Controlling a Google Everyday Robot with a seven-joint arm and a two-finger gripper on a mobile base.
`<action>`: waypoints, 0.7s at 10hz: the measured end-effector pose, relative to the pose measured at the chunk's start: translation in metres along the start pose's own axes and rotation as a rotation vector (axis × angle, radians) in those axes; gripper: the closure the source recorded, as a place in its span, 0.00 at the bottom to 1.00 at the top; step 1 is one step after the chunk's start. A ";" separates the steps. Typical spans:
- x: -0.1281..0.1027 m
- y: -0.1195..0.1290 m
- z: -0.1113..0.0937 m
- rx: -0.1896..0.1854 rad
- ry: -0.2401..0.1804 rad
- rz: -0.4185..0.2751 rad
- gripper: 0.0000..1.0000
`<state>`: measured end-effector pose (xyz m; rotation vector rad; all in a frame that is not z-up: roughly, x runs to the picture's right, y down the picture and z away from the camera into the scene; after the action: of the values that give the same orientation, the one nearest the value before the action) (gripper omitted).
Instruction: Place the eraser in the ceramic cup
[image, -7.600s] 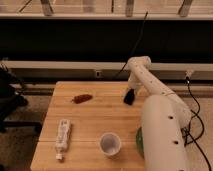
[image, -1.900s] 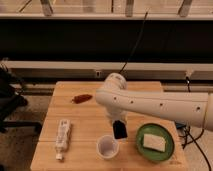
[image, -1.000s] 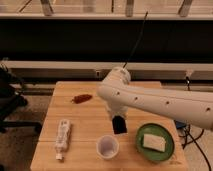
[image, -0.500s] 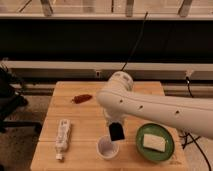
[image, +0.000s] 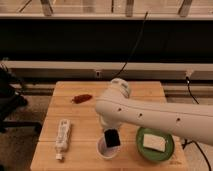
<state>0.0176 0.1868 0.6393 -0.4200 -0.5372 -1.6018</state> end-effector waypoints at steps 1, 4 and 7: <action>-0.003 -0.004 0.002 0.010 0.000 -0.006 1.00; -0.012 -0.013 0.008 0.030 -0.001 -0.020 1.00; -0.017 -0.018 0.013 0.040 -0.005 -0.036 0.85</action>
<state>0.0008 0.2090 0.6384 -0.3863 -0.5829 -1.6217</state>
